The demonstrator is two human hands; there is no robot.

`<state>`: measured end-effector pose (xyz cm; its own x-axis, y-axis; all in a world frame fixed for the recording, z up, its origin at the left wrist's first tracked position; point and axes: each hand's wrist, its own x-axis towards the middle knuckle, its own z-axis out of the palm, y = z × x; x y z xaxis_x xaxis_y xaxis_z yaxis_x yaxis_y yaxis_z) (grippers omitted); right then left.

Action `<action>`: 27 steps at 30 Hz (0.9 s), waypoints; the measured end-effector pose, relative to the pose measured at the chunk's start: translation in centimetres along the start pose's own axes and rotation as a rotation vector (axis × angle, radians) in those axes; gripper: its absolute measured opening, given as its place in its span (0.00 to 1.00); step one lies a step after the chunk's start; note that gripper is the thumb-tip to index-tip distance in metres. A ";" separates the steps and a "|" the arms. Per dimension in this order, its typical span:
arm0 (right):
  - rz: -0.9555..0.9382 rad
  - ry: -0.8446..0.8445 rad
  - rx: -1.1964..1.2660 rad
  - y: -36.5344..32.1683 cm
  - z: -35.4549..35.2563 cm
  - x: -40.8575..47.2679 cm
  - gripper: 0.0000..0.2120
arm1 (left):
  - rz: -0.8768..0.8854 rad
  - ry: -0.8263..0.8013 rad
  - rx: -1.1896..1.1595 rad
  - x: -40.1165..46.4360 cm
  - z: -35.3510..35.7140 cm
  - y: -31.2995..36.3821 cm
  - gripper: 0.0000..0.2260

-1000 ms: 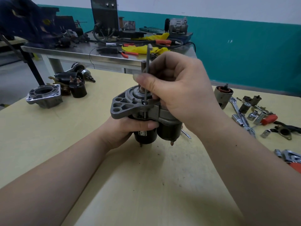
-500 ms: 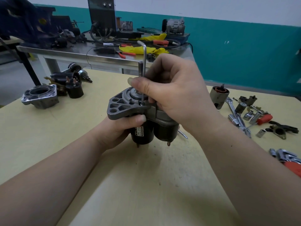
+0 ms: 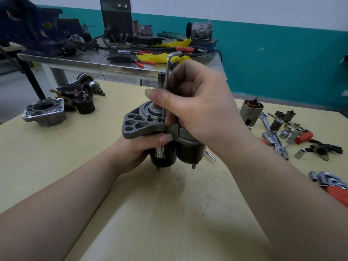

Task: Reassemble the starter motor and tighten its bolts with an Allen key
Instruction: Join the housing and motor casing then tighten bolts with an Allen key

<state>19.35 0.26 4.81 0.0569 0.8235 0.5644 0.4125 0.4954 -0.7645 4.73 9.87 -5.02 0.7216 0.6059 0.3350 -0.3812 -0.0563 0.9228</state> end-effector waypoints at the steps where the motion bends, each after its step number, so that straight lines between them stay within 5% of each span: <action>1: 0.007 -0.025 0.022 0.0 0.0 0.0 0.09 | 0.006 -0.001 -0.001 0.0 0.0 0.0 0.24; 8: 0.000 -0.072 0.024 0.0 -0.3 0.0 0.03 | -0.018 0.003 -0.007 -0.1 0.1 0.1 0.24; 12: 0.006 0.014 -0.017 0.1 0.1 0.0 0.10 | -0.008 0.004 -0.007 -0.1 0.1 0.0 0.25; 17: 0.020 -0.083 0.064 0.0 -0.4 -0.1 0.10 | 0.008 0.017 -0.018 -0.1 0.2 0.1 0.21; 21: 0.008 -0.072 -0.002 -0.1 -0.4 -0.1 0.02 | 0.010 0.000 -0.031 -0.1 0.1 0.1 0.19; 27: 0.032 -0.023 -0.022 -0.1 0.0 -0.2 0.09 | -0.005 -0.005 -0.014 -0.1 0.0 -0.1 0.22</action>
<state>19.32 0.05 4.82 0.0498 0.8449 0.5326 0.4307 0.4630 -0.7747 4.71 9.80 -5.10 0.7260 0.6024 0.3316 -0.3856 -0.0426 0.9217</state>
